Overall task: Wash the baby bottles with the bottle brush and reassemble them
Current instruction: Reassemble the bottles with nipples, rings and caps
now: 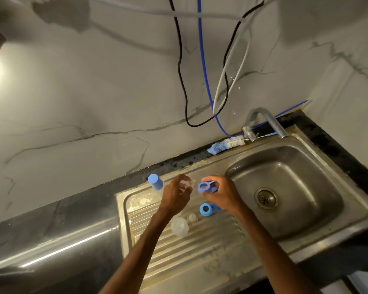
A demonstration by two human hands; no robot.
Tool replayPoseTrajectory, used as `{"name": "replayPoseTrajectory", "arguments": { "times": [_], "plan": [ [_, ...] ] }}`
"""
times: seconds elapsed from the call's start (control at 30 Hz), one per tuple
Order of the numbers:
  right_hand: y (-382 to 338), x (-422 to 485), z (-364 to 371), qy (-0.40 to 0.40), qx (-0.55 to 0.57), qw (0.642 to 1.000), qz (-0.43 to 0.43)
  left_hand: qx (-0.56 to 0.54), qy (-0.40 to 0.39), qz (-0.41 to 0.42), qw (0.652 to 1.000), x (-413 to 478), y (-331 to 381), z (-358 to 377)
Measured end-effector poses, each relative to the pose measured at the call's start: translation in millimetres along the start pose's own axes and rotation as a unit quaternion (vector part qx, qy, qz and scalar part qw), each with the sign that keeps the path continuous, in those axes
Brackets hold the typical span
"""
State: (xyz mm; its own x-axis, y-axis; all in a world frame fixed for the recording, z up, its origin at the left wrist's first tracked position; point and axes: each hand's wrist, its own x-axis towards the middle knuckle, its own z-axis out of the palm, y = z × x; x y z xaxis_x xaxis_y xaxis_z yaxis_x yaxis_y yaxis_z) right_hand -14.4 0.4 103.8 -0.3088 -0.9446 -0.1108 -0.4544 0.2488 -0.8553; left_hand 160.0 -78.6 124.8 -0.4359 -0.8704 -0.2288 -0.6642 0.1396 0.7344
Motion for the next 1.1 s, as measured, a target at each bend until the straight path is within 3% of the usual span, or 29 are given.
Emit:
{"name": "replayPoseTrajectory", "arguments": {
  "times": [0.4, 0.57, 0.63, 0.9, 1.1],
  "plan": [
    [-28.5, -64.2, -39.2, 0.014, 0.072, 0.997, -0.024, -0.134, 0.103, 0.1, 0.98, -69.0, 43.4, -18.4],
    [-46.6, -82.0, -38.6, 0.034, 0.114, 0.992, -0.041, -0.137, 0.085, 0.185, 0.969, -96.0, 66.7, -13.6],
    [-50.2, -85.9, -41.4, 0.046, 0.125, 0.99, -0.042, -0.151, 0.082, 0.178, 0.969, -103.2, 72.7, -12.0],
    [-56.3, -94.2, -46.8, 0.086, 0.137, 0.985, -0.066, -0.029, 0.062, 0.203, 0.977, -105.3, 75.5, -21.6],
    [-67.8, -95.4, -42.0, 0.142, 0.107, 0.976, -0.125, -0.034, 0.131, 0.192, 0.972, -100.5, 80.6, -23.9]
  ]
}}
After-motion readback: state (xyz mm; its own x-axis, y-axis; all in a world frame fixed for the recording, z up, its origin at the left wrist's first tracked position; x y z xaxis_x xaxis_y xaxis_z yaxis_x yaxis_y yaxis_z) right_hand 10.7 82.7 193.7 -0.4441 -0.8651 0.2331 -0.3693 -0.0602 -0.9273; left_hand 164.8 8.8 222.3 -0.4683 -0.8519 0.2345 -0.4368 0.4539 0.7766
